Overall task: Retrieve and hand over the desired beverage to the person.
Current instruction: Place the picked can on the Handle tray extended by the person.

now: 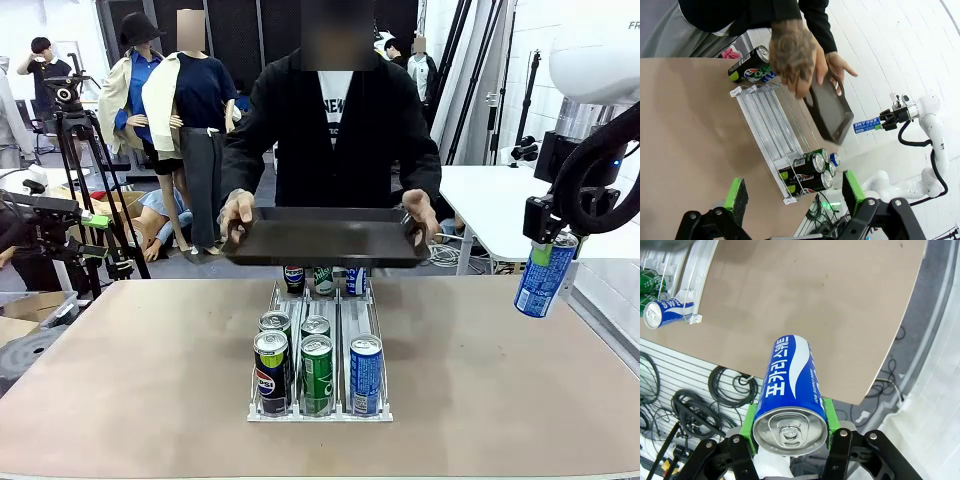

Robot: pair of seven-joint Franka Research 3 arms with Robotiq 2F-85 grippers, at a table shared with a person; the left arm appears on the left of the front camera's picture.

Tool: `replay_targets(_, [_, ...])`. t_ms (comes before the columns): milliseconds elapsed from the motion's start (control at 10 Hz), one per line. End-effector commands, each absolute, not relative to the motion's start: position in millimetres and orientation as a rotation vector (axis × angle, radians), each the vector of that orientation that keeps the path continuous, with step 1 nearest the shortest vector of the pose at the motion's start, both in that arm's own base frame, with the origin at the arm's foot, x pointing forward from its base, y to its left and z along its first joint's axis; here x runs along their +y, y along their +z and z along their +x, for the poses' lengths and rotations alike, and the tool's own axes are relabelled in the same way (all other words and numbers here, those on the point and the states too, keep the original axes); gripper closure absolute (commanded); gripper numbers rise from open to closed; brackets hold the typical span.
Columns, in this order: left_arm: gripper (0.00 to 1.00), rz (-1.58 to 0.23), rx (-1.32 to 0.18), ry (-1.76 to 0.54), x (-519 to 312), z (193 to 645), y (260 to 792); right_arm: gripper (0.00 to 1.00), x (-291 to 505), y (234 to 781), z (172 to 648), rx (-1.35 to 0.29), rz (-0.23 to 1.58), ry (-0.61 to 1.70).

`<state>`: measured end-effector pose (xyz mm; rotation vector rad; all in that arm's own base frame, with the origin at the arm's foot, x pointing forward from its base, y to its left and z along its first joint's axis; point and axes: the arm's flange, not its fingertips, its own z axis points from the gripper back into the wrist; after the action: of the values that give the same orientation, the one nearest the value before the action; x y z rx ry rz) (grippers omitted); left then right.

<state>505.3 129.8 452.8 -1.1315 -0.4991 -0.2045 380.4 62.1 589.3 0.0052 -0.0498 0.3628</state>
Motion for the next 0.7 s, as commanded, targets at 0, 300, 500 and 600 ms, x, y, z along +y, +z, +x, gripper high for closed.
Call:
replay_targets(0, [0.0,-1.129,-0.498,-0.207,130.3,504.4,453.6,1.0,61.8,589.4,378.9,-0.048,0.005,0.358])
replay_targets(300, [0.0,-1.129,-0.498,-0.207,130.3,504.4,453.6,1.0,61.8,589.4,378.9,-0.048,0.005,0.358])
replay_targets(500, [0.0,-1.129,-0.498,-0.207,130.3,504.4,453.6,1.0,61.8,589.4,378.9,-0.048,0.005,0.358])
replay_targets(600, [0.0,-1.129,-0.498,-0.207,130.3,504.4,453.6,1.0,61.8,589.4,378.9,-0.048,0.005,0.358])
